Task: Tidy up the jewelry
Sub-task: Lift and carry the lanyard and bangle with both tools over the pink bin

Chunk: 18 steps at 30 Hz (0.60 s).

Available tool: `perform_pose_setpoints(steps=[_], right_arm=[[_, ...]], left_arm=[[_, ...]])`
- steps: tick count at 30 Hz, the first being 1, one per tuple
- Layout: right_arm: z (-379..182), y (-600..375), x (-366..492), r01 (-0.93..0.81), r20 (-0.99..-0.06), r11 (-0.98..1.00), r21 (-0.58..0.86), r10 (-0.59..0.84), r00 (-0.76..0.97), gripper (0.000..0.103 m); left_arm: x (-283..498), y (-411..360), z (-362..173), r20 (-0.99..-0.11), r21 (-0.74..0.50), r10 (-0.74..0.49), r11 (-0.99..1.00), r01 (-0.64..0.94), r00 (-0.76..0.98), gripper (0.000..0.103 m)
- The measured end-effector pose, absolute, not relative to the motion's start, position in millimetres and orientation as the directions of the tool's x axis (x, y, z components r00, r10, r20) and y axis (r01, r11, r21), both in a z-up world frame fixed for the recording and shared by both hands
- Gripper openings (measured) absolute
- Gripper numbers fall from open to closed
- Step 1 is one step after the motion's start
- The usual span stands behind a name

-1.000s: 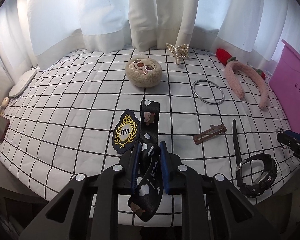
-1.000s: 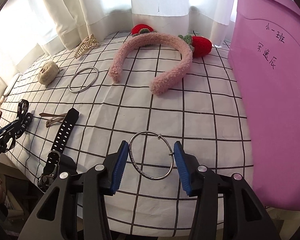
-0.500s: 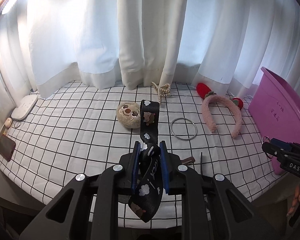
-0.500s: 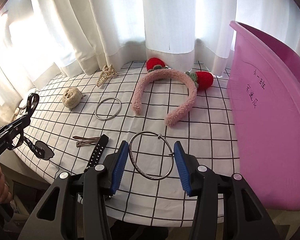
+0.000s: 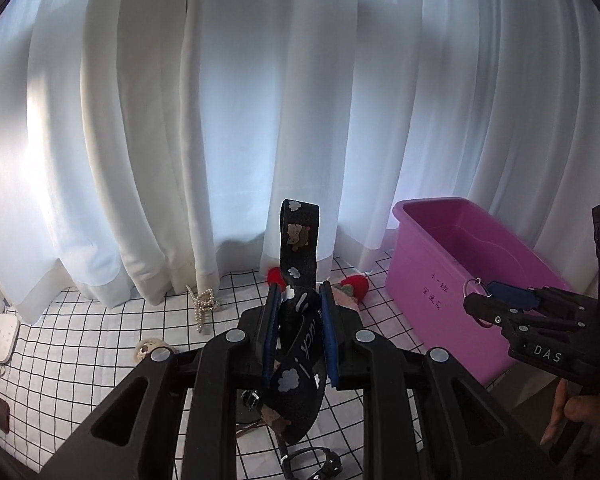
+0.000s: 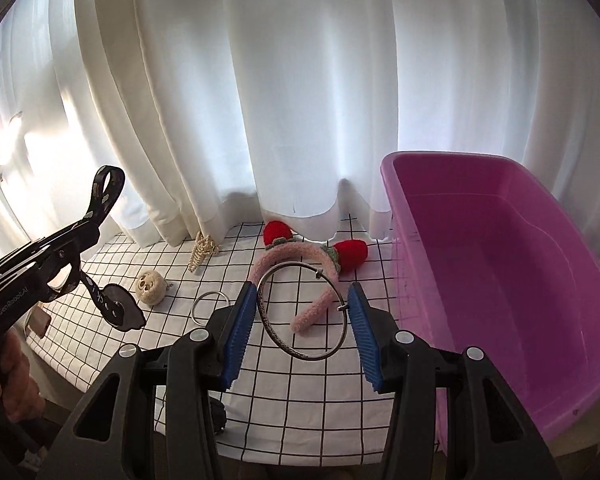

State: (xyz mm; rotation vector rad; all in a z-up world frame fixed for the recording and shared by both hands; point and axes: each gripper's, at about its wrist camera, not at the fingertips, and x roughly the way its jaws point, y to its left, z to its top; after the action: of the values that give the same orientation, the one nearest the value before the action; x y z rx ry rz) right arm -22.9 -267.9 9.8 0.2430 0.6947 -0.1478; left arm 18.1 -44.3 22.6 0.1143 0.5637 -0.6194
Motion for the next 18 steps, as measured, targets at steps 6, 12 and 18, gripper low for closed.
perform_pose_setpoints(steps=[6,12,18], right_arm=[[42,-324,-51,0.329,-0.597,0.928,0.176,-0.165,0.785,0.046],[51,-377,-73,0.429,-0.586,0.888,0.168,-0.26,0.767,0.046],[36,-418,-78,0.479,-0.625,0.859,0.178,-0.278,0.73,0.046]], left_arm=[[8,-121,60,-0.458,-0.058,-0.648,0.704,0.707,0.608,0.019],[-2,-202,79,-0.409,-0.027,-0.737,0.599,0.8,0.538,0.019],[-6,-271,60,-0.468,-0.044,-0.734,0.575,0.817,0.492,0.019]])
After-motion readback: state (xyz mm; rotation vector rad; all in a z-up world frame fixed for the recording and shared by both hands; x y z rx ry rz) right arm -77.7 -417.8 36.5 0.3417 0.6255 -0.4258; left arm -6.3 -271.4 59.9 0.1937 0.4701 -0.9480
